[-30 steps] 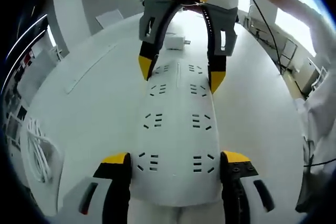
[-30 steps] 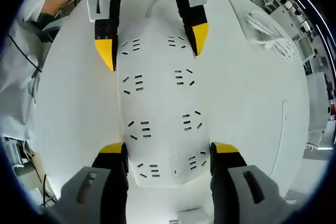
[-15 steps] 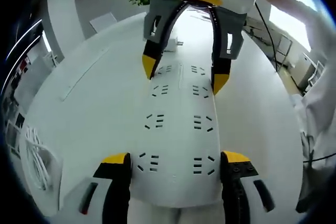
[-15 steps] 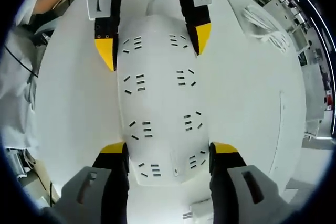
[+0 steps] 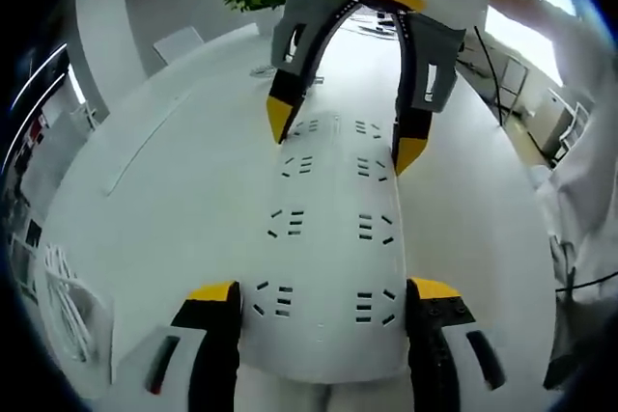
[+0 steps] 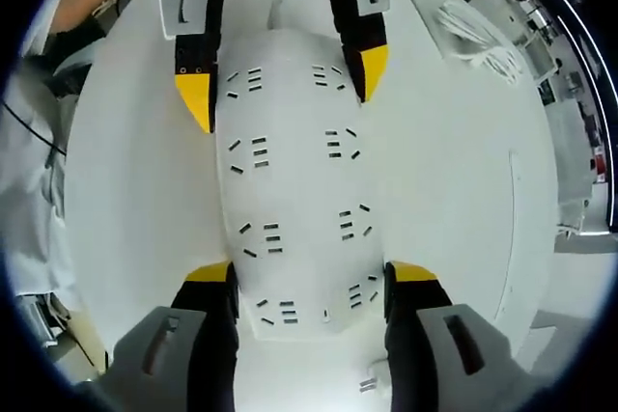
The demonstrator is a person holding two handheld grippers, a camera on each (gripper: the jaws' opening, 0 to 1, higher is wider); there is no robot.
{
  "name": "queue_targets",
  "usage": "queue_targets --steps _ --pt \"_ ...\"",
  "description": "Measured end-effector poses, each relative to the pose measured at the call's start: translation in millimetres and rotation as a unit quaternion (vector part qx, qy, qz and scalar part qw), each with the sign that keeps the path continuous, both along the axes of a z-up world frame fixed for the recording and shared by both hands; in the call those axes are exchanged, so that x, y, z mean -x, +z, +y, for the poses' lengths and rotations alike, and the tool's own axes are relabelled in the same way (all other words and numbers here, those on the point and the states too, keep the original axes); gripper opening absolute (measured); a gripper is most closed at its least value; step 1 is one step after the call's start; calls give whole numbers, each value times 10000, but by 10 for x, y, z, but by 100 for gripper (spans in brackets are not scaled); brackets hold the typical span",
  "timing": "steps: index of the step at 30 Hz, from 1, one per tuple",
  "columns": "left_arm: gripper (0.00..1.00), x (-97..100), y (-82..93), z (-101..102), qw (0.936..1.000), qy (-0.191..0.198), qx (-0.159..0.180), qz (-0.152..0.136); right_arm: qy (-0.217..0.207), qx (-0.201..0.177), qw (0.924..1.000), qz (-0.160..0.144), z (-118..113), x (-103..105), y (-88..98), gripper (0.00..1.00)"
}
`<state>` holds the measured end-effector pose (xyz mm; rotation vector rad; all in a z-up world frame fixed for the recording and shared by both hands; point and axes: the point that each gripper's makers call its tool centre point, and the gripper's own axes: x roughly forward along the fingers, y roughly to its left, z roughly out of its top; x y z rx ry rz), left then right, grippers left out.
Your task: Straighten the power strip on the desk, plug the charger into it
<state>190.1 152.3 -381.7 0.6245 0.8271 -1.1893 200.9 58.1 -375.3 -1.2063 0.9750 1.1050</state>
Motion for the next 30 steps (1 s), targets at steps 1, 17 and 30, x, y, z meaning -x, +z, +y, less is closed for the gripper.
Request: queue_targets --steps 1,17,30 --pt "71 0 0 -1 10000 -4 5 -3 -3 6 10000 -76 1 12 9 59" --pt "71 30 -8 -10 9999 -113 -34 14 149 -110 9996 226 25 34 -22 60" --pt "71 111 0 -58 9994 -342 5 4 -193 -123 9995 206 -29 185 -11 60"
